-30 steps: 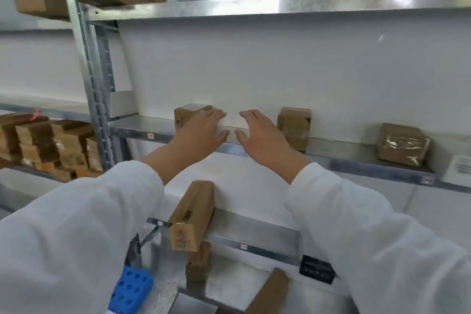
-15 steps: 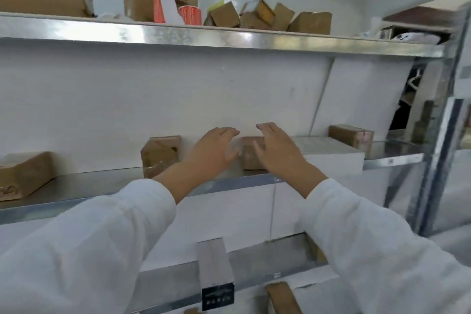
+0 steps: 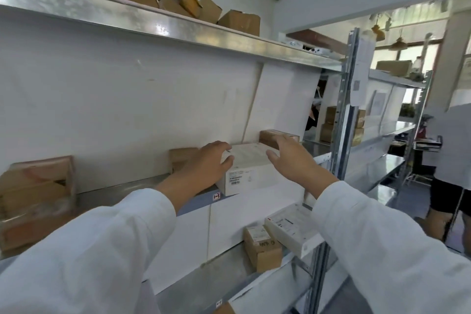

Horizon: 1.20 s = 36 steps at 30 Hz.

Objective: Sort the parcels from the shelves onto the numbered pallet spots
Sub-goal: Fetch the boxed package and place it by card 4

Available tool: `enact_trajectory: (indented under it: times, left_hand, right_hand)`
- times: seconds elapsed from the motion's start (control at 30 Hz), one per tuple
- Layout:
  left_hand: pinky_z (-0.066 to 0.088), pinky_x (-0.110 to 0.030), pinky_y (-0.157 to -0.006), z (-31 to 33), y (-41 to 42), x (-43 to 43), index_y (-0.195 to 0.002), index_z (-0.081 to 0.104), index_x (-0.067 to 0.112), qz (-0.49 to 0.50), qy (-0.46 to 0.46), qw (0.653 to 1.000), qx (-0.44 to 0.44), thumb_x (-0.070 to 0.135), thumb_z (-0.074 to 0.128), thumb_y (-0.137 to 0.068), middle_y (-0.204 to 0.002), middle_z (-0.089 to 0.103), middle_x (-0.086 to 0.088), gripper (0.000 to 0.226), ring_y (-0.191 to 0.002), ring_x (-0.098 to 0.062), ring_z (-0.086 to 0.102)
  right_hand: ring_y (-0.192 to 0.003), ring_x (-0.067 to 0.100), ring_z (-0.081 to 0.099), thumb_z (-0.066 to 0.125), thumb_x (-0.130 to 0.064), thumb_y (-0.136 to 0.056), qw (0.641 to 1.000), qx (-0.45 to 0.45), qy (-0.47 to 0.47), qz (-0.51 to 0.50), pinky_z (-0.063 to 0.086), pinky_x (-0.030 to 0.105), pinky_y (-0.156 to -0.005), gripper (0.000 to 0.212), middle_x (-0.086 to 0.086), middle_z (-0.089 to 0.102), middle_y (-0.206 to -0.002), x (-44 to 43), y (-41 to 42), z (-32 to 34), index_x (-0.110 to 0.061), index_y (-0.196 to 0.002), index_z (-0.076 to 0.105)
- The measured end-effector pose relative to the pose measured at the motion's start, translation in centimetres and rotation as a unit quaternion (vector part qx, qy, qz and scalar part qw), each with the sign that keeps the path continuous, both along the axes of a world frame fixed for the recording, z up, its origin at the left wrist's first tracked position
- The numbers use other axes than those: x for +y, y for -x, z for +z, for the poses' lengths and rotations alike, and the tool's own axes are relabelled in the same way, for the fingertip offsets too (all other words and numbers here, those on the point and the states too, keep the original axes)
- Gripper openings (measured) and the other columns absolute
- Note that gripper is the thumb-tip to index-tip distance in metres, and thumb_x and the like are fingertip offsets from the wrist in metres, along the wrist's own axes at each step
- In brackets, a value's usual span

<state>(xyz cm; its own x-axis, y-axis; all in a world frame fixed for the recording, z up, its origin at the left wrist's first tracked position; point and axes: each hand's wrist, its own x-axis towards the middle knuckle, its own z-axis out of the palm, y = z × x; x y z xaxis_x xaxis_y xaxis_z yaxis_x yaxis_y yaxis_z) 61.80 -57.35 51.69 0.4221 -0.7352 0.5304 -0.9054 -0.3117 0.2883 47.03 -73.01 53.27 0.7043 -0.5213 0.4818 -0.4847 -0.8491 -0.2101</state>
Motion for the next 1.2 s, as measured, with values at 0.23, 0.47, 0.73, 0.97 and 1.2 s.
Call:
enact_trajectory:
  times: [0.23, 0.47, 0.73, 0.97, 1.2]
  left_hand:
    - [0.042, -0.037, -0.101, -0.2, -1.8, -2.9, -0.135, 0.052, 0.016, -0.013, -0.03, 0.999, 0.009, 0.032, 0.048, -0.098, -0.136, 0.054, 0.0, 0.04, -0.122, -0.018, 0.05]
    - [0.041, -0.032, -0.1, -0.2, -2.9, -6.0, -0.133, 0.053, 0.012, 0.014, -0.038, 0.999, 0.023, 0.029, 0.052, -0.097, -0.134, 0.056, -0.004, 0.04, -0.12, -0.02, 0.052]
    - [0.043, -0.037, -0.098, -0.6, -2.1, -8.1, -0.126, 0.058, 0.015, 0.109, -0.064, 0.991, 0.035, 0.029, 0.051, -0.096, -0.128, 0.059, -0.002, 0.034, -0.116, -0.02, 0.053]
    - [0.038, -0.019, -0.09, -1.0, 0.6, -8.7, -0.132, 0.053, 0.011, 0.23, -0.062, 0.969, 0.066, 0.023, 0.051, -0.096, -0.132, 0.057, -0.006, 0.037, -0.118, -0.021, 0.051]
    - [0.036, -0.018, -0.065, -1.4, 2.0, -10.3, -0.115, 0.052, 0.01, 0.301, -0.03, 0.944, 0.133, 0.023, 0.046, -0.095, -0.117, 0.057, -0.004, 0.024, -0.097, -0.016, 0.053]
  right_hand:
    - [-0.123, 0.03, 0.049, 0.046, -0.04, -0.099, 0.998, 0.023, -0.048, -0.029, 0.043, 0.041, -0.103, 0.05, 0.012, 0.045, -0.142, -4.0, -0.8, -1.2, -0.009, -0.139, 0.044]
    - [-0.106, 0.028, 0.058, 0.045, -0.042, -0.095, 0.997, 0.022, -0.074, 0.014, 0.052, 0.04, -0.089, 0.047, 0.01, 0.056, -0.132, -9.5, -2.6, -1.1, -0.014, -0.133, 0.051]
    - [-0.097, 0.024, 0.057, 0.048, -0.04, -0.096, 0.983, 0.087, -0.146, 0.073, 0.043, 0.031, -0.076, 0.034, 0.007, 0.061, -0.113, -15.4, -4.6, -1.3, -0.013, -0.113, 0.056]
    - [-0.098, 0.024, 0.056, 0.045, -0.045, -0.098, 0.949, 0.08, -0.271, 0.14, 0.04, 0.032, -0.076, 0.039, 0.005, 0.059, -0.106, -18.3, -5.7, -3.0, -0.01, -0.112, 0.054]
    - [-0.091, 0.024, 0.065, 0.053, -0.047, -0.094, 0.856, 0.035, -0.483, 0.181, 0.057, 0.033, -0.074, 0.044, 0.009, 0.067, -0.103, -19.8, -5.6, -4.4, -0.01, -0.117, 0.057]
